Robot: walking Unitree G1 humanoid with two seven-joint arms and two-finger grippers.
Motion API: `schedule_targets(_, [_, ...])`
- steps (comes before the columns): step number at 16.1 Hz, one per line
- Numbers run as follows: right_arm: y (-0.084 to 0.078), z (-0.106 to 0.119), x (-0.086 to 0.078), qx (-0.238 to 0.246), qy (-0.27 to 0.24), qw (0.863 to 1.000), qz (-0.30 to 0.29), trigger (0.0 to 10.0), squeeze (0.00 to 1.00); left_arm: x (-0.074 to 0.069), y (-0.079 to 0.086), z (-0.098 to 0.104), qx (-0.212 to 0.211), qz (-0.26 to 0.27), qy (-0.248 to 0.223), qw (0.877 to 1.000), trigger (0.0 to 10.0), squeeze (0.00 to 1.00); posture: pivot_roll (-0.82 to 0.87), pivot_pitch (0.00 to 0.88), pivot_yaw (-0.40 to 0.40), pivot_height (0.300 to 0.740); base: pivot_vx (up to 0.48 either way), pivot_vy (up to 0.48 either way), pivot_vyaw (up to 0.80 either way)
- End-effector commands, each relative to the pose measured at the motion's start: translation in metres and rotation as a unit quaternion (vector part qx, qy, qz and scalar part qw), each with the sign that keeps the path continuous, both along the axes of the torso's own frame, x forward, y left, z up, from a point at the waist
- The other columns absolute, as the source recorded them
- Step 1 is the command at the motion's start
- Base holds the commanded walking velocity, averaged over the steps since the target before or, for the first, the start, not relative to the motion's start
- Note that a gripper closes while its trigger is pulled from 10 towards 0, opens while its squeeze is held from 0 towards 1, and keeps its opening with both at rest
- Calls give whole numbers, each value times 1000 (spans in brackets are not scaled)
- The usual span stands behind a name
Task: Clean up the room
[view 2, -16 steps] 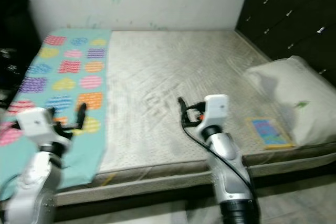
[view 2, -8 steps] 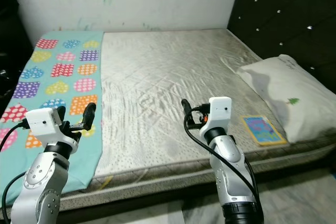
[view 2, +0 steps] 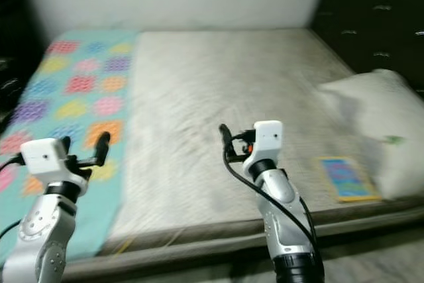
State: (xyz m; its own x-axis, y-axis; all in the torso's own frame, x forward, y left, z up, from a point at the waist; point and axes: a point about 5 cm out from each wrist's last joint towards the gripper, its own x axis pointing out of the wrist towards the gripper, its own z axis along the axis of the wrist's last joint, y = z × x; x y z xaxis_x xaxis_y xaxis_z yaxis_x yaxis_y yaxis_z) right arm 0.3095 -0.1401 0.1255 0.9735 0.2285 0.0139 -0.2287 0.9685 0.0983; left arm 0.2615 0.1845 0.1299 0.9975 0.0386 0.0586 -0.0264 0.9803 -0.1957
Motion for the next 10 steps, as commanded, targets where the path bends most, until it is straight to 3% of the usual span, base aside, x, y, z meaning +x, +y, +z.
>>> schedule_targets(1, [-10, 0, 0, -6, 0, 1000, -13, 10000, 0, 1, -8, 1, -3, -17, -2, 1000, 10000, 0, -23, 0, -29, 740, 352, 0, 0])
schedule_targets(8, [-8, -1, 0, -7, 1, 1000, -9, 10000, 0, 0, -9, 0, 2, -20, 0, 1000, 10000, 0, -22, 0, -27, 740, 344, 0, 0])
schedule_targets(10, [-8, -2, 0, -7, 2, 1000, -9, 10000, 0, 1, -9, -2, 4, -7, 9, 1000, 10000, 0, -21, 0, -28, 740, 0, 0, 0])
